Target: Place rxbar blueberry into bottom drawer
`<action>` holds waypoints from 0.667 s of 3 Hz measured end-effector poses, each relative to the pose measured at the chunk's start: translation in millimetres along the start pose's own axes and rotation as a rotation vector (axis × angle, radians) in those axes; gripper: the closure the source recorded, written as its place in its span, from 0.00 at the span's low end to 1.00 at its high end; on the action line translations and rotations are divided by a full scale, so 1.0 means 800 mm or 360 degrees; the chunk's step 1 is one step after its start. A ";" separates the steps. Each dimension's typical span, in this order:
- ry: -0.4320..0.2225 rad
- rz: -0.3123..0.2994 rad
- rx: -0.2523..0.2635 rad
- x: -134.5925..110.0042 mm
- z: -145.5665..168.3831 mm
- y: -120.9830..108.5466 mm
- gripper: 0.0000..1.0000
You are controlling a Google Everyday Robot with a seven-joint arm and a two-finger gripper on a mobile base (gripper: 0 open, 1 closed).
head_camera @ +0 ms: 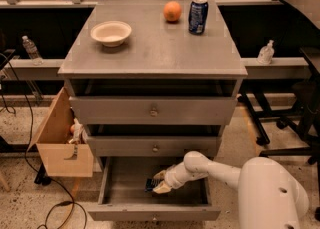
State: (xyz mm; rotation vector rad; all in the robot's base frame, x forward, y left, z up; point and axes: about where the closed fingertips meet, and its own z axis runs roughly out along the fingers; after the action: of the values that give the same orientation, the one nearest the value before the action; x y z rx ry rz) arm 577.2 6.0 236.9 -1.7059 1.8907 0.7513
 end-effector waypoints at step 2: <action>-0.0007 0.0004 -0.0010 -0.001 0.000 -0.006 0.59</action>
Offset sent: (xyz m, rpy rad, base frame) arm 0.0059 -0.0015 0.0009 0.0034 0.0028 -0.0009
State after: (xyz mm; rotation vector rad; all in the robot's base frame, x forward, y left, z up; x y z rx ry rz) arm 582.3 6.1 236.6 -1.7043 1.8901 0.7622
